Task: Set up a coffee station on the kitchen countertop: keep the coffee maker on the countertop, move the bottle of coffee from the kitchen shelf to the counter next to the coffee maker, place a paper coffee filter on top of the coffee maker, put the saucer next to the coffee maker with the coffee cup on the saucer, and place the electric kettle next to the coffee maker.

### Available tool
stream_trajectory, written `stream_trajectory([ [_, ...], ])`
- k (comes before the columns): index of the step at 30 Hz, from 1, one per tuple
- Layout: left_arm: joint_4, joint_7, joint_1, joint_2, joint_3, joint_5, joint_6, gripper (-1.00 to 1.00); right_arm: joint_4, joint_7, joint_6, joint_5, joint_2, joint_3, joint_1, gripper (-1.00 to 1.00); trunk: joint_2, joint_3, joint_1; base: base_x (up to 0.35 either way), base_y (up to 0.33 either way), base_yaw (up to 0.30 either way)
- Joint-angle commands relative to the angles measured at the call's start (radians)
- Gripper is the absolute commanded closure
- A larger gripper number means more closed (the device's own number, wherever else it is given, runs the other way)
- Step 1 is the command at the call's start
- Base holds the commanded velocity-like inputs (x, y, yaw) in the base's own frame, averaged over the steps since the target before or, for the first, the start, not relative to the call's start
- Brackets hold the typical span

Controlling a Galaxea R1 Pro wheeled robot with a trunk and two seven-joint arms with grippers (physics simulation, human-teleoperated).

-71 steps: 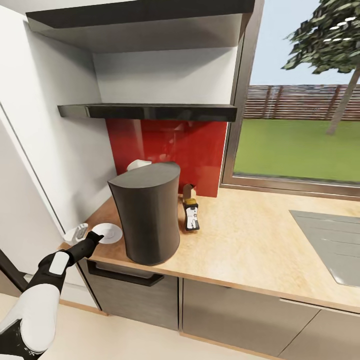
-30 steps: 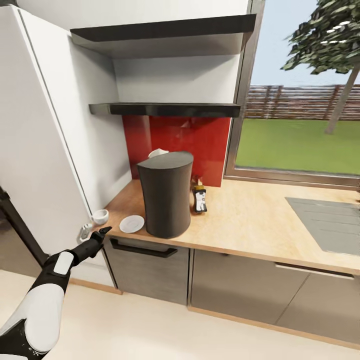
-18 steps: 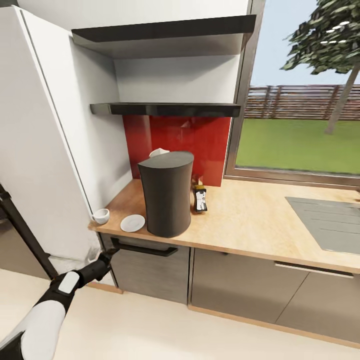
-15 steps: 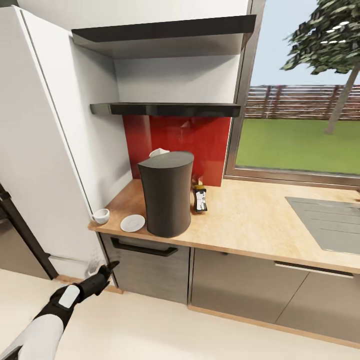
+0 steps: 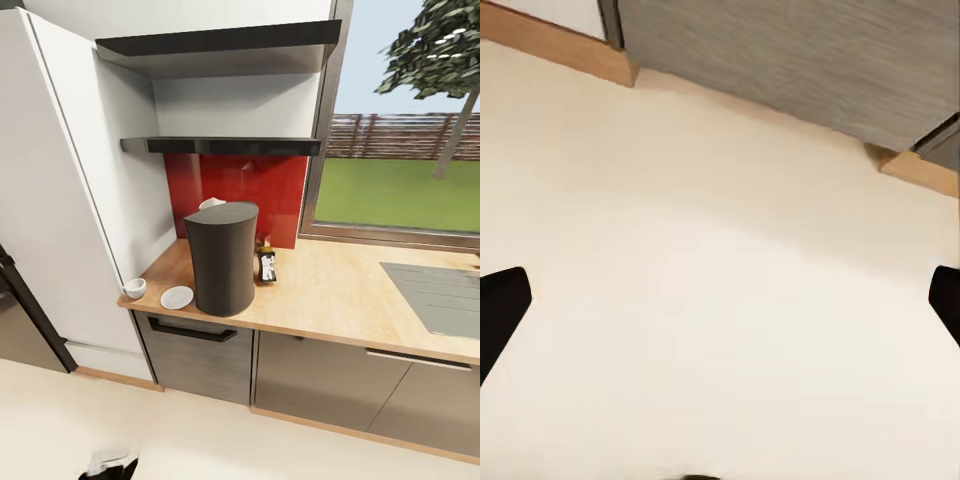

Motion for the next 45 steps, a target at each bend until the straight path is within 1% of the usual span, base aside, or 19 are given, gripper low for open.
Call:
stream_trajectory([
  [1, 0.001, 0.012, 0.024, 0.001, 0.008, -0.068, -0.016, -1.0, -0.002, 0.001, 0.004, -0.01, -0.004, 0.008, -0.001, -1.0, -0.002, -0.002, 0.001, 0.0, 0.0, 0.0],
  [2, 0.001, 0.038, 0.048, 0.001, 0.008, -0.118, -0.024, -1.0, -0.002, 0.0, 0.004, -0.013, -0.006, 0.008, -0.001, -1.0, -0.002, -0.002, 0.001, 0.0, 0.0, 0.0],
  [3, 0.001, 0.069, 0.07, 0.002, 0.008, -0.161, -0.029, -1.0, -0.002, 0.0, 0.003, -0.021, -0.01, 0.008, -0.001, -1.0, -0.002, -0.002, 0.001, 0.0, 0.0, 0.0],
  [4, 0.001, 0.103, 0.091, 0.002, 0.007, -0.195, -0.031, -1.0, -0.002, -0.001, 0.003, -0.033, -0.014, 0.007, -0.001, -1.0, -0.002, -0.002, 0.001, 0.0, 0.0, 0.0],
  [6, 0.003, 0.163, 0.129, 0.002, 0.007, -0.245, -0.032, -1.0, -0.002, 0.0, 0.002, -0.071, -0.022, 0.007, -0.001, -1.0, -0.002, -0.002, 0.001, 0.0, 0.0, 0.0],
  [7, 0.003, 0.19, 0.155, 0.002, 0.006, -0.275, -0.03, -1.0, -0.002, 0.0, 0.002, -0.1, -0.026, 0.007, -0.001, -1.0, -0.002, -0.002, 0.001, 0.0, 0.0, 0.0],
  [8, 0.004, 0.201, 0.172, 0.003, 0.006, -0.292, -0.028, -1.0, -0.002, 0.0, -0.002, -0.114, -0.028, 0.007, -0.001, -1.0, -0.002, -0.002, 0.001, 0.0, 0.0, 0.0],
  [10, 0.005, 0.212, 0.2, 0.003, 0.006, -0.318, -0.024, -1.0, -0.002, 0.0, -0.014, -0.129, -0.029, 0.008, -0.001, -1.0, -0.002, -0.002, 0.001, 0.0, 0.0, 0.0],
  [13, 0.015, 0.219, 0.225, 0.003, 0.007, -0.333, -0.004, -1.0, -0.002, 0.003, -0.026, -0.137, -0.03, 0.008, -0.001, -1.0, -0.002, -0.002, 0.001, 0.0, 0.0, 0.0],
  [18, 0.085, 0.223, 0.239, 0.005, 0.007, -0.346, 0.072, -1.0, -0.003, 0.003, -0.031, -0.142, -0.022, 0.009, 0.001, -1.0, -0.002, -0.002, 0.001, 0.0, 0.0, 0.0],
  [19, 0.101, 0.224, 0.241, 0.008, 0.006, -0.37, 0.09, -1.0, -0.004, 0.003, -0.032, -0.145, -0.021, 0.008, 0.001, -1.0, -0.002, -0.002, 0.001, 0.0, 0.0, 0.0],
  [23, 0.13, 0.225, 0.242, 0.012, 0.006, -0.397, 0.11, -1.0, -0.005, 0.003, -0.032, -0.146, -0.021, 0.007, 0.001, -1.0, -0.002, -0.002, 0.001, 0.0, 0.0, 0.0],
  [29, 0.144, 0.23, 0.242, 0.02, 0.007, -0.405, 0.119, -1.0, -0.004, 0.002, -0.032, -0.147, -0.024, 0.006, 0.001, -1.0, -0.002, -0.002, 0.001, 0.0, 0.0, -0.024],
  [36, 0.146, 0.296, 0.242, 0.025, 0.013, -0.405, 0.116, -1.0, -0.002, 0.002, -0.032, -0.148, -0.034, 0.004, 0.001, -1.0, -0.002, 0.001, 0.001, 0.0, 0.0, -0.228],
  [41, 0.146, 0.309, 0.242, 0.025, 0.018, -0.403, 0.109, -1.0, -0.002, 0.002, -0.032, -0.145, -0.073, 0.005, 0.001, -1.0, -0.002, 0.001, 0.001, 0.0, 0.0, -0.277],
  [43, 0.146, 0.31, 0.242, 0.023, 0.018, -0.402, 0.108, -1.0, -0.001, 0.003, -0.031, -0.144, -0.08, 0.005, 0.005, -1.0, -0.002, 0.001, 0.001, 0.0, 0.0, -0.285],
  [45, 0.146, 0.311, 0.242, 0.02, 0.018, -0.402, 0.107, -1.0, 0.0, 0.007, -0.031, -0.143, -0.084, 0.006, 0.033, -1.0, -0.002, 0.001, 0.001, 0.0, 0.0, -0.286],
])
